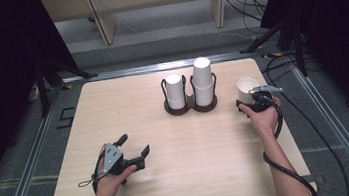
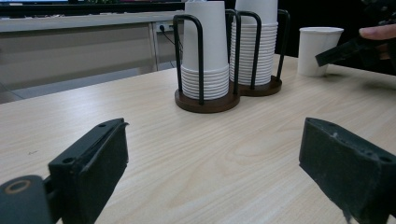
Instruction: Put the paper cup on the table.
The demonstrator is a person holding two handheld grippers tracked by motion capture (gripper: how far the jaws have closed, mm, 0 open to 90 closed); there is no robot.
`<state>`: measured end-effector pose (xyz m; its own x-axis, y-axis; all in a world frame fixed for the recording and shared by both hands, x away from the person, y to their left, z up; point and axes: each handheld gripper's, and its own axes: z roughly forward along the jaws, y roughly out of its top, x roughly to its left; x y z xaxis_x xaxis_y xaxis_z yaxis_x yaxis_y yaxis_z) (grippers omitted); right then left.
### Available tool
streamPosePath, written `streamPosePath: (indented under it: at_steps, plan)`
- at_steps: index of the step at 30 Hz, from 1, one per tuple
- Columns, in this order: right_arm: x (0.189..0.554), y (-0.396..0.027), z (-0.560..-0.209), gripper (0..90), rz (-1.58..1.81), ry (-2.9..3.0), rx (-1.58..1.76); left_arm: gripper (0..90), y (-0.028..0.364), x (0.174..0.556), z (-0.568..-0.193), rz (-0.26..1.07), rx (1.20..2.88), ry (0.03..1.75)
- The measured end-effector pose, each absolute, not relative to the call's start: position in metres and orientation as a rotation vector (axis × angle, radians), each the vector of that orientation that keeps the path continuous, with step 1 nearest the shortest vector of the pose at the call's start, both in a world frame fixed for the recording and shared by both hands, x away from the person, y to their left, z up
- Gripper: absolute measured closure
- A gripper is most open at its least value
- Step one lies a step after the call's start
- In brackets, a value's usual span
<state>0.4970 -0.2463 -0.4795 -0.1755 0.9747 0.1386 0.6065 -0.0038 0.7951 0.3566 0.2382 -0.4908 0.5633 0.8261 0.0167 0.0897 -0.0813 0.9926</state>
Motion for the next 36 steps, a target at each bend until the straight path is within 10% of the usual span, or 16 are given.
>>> streamPosePath:
  at_steps: [36]
  plan:
    - [0.384, -0.257, -0.467, 19.1, 1.247, 1.796, 1.441, 7.0, 0.241, 0.356, -0.494, 0.743, 1.573, 0.843]
